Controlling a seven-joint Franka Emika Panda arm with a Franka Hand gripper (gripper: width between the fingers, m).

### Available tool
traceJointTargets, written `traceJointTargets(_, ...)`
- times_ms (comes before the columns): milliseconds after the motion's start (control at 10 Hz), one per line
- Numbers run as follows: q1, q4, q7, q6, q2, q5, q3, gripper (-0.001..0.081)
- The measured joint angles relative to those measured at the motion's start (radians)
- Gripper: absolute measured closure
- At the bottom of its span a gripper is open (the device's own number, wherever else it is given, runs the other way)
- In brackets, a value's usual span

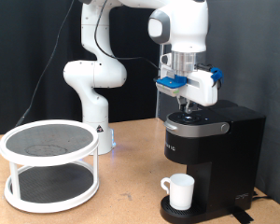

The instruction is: Make a cup of coffee with the keurig machine

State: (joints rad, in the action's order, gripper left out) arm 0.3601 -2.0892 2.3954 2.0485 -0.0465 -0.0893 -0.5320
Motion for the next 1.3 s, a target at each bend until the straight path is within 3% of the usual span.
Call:
traceJointTargets(600,0.000,0.009,0.000,-0.007,0.038,-0.005,0.001,0.0806)
traceJointTargets(1100,0.003,0.105,0.001,-0.168,0.109,-0.027,0.007,0.0806)
traceJointTargets(1300,0.003,0.124,0.001,-0.185,0.124,-0.027,0.009,0.0806)
